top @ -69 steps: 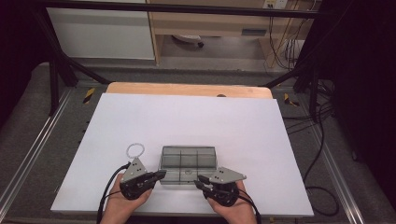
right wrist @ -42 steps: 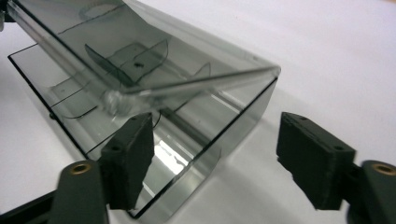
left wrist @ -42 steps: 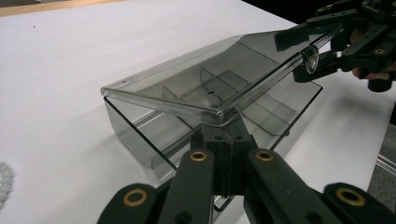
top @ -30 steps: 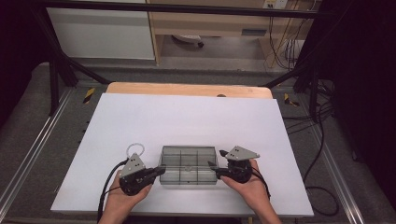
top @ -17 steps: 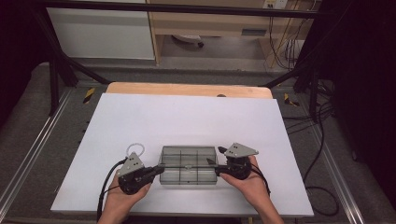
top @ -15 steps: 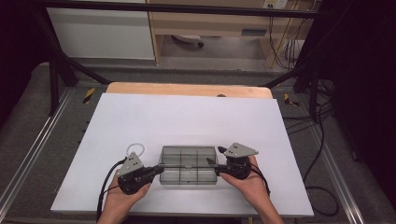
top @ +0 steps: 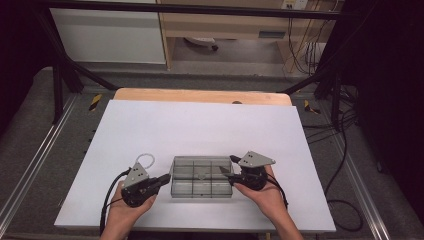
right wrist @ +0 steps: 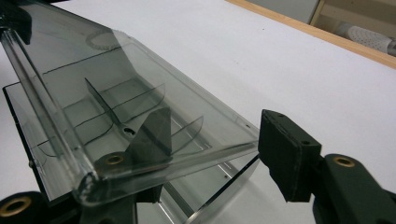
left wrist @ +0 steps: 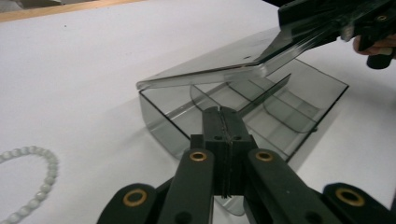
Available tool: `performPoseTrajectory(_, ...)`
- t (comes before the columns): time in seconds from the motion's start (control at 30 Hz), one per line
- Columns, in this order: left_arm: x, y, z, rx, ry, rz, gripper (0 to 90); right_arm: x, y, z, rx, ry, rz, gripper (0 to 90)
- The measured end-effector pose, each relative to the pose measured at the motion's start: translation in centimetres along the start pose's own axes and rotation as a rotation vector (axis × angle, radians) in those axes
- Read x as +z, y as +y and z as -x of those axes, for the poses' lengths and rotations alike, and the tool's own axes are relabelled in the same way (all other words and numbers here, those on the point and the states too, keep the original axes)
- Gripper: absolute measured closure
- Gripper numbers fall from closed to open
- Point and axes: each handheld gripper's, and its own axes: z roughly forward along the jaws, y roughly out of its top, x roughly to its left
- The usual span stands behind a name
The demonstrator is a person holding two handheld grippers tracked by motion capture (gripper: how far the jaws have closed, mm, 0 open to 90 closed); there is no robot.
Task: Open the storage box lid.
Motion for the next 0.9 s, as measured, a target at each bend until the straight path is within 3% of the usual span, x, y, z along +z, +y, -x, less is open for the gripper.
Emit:
performPoseTrajectory(0.2, 0.5, -0.2, -1.1, 0.026, 0.04, -0.013, 87.7, 0.2, 0.3, 0.3, 0.003, 0.008, 0.007, 47.9)
performPoseTrajectory(0.5, 2.4, 0.8, -1.9, 0.062, 0.034, -0.001, 50.7, 0.7, 0.8, 0.5, -0.006, 0.015, -0.006, 50.1)
performPoseTrajectory(0.7, 3.9, 1.8, -2.4, 0.078, 0.038, -0.004, 44.2, 1.0, 0.9, 0.5, -0.008, 0.018, -0.011, 51.8)
performPoseTrajectory(0.9, 5.0, 2.1, -2.7, 0.082, 0.025, -0.007, 43.3, 1.1, 0.9, 0.7, -0.01, 0.024, -0.015, 52.9)
